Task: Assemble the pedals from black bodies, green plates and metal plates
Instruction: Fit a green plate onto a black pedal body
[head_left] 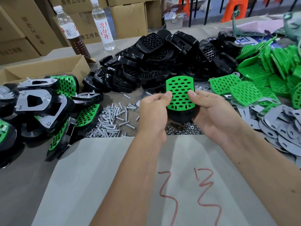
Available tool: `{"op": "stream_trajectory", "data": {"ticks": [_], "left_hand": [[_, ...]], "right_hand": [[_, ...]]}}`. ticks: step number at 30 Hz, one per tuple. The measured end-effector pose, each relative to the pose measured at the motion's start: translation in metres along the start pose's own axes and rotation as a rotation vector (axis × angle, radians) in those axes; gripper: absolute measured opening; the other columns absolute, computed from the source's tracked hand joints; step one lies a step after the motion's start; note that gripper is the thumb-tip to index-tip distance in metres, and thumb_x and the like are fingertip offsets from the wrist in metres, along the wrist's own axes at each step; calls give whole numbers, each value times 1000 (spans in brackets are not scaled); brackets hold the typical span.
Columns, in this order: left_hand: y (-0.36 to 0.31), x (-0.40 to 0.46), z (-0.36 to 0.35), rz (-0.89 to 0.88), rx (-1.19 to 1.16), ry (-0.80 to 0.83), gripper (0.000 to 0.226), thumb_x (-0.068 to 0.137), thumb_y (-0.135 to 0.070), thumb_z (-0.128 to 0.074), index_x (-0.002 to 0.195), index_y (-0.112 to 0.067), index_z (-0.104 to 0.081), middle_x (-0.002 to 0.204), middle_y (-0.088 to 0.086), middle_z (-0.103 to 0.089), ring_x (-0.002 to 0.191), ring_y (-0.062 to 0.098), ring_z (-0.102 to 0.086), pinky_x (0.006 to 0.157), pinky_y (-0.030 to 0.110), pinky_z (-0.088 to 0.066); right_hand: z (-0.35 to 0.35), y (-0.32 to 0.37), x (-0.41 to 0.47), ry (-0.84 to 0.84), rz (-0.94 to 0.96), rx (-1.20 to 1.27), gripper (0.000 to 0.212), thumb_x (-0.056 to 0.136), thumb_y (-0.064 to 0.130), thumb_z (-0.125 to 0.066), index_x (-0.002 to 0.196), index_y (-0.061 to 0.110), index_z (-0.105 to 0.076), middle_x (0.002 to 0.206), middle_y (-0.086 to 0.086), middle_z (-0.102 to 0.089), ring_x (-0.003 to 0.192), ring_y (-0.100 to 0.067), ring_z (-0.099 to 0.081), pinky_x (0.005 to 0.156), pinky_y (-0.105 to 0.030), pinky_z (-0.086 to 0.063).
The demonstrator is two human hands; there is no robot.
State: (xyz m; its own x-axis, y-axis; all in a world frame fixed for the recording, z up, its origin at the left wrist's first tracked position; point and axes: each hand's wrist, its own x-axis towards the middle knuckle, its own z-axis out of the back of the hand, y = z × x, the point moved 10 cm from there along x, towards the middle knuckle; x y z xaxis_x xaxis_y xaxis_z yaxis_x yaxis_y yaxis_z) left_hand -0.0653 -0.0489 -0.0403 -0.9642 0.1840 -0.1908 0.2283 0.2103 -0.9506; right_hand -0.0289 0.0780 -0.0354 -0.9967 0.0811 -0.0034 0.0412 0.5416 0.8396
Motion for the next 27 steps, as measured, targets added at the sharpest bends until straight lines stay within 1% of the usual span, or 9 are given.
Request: {"op": "stream_trajectory", "data": {"ticks": [5, 9, 11, 15, 18, 20, 22, 25, 27], "left_hand": [[8, 0, 1, 62, -79, -46, 14, 101, -10, -65, 92, -5, -74, 100, 14, -80, 98, 32, -77, 93, 58, -61], [3, 3, 5, 42, -40, -13, 12, 99, -13, -70, 99, -3, -76, 94, 9, -81, 82, 20, -78, 81, 46, -65], [0, 4, 9, 26, -51, -19, 11, 97, -14, -72, 100, -5, -77, 94, 8, -81, 82, 20, -78, 76, 42, -66], [-15, 3, 19, -116, -28, -94, 2, 95, -11, -75, 95, -10, -76, 102, 16, -79, 99, 31, -77, 87, 48, -64], [-35, 4, 22, -265, 83, -67, 9, 94, -3, -74, 89, -11, -75, 88, 13, -77, 83, 20, -74, 79, 33, -63], [-42, 5, 23, -325, 206, -54, 14, 95, -4, -73, 86, -15, -75, 82, 6, -76, 77, 18, -72, 71, 36, -62], [-42, 6, 23, -341, 290, -53, 13, 97, -9, -72, 87, -18, -76, 83, 3, -76, 78, 21, -72, 65, 44, -61], [-35, 5, 18, -285, 204, -16, 12, 101, -15, -68, 93, -17, -76, 85, 1, -74, 74, 10, -69, 58, 31, -57], [-27, 5, 12, -213, 154, 26, 15, 104, -21, -64, 102, -13, -75, 90, 5, -73, 74, 10, -68, 57, 27, -56]], "right_hand": [[-1, -4, 2, -1, -43, -11, 40, 97, 15, -56, 129, -7, -63, 127, -22, -71, 118, -34, -70, 92, -38, -61], [2, -4, 2, -34, -66, -72, 34, 105, 10, -48, 131, -7, -63, 127, -20, -72, 120, -33, -69, 104, -45, -56], [3, -2, 0, -41, -42, -119, 31, 104, 7, -51, 128, -6, -65, 126, -19, -72, 120, -33, -69, 105, -45, -55], [4, 1, -3, -101, 8, -223, 22, 100, 4, -60, 118, -5, -70, 115, -14, -77, 111, -26, -74, 96, -37, -60], [7, 3, -5, -214, 51, -286, 28, 98, 12, -69, 121, -3, -64, 114, -15, -77, 105, -26, -76, 88, -38, -63], [11, 6, -6, -254, 71, -339, 35, 94, 12, -74, 124, 3, -58, 113, -18, -75, 101, -29, -77, 82, -42, -65], [9, 5, -5, -191, 41, -368, 36, 93, 9, -74, 126, 4, -59, 111, -19, -76, 100, -33, -76, 79, -40, -64], [2, 4, -4, -68, 7, -293, 35, 94, 9, -69, 127, 0, -65, 117, -21, -75, 100, -33, -74, 76, -34, -60], [4, 7, -4, -88, 42, -262, 38, 87, 9, -72, 123, -2, -67, 116, -22, -75, 97, -30, -73, 69, -29, -59]]}}
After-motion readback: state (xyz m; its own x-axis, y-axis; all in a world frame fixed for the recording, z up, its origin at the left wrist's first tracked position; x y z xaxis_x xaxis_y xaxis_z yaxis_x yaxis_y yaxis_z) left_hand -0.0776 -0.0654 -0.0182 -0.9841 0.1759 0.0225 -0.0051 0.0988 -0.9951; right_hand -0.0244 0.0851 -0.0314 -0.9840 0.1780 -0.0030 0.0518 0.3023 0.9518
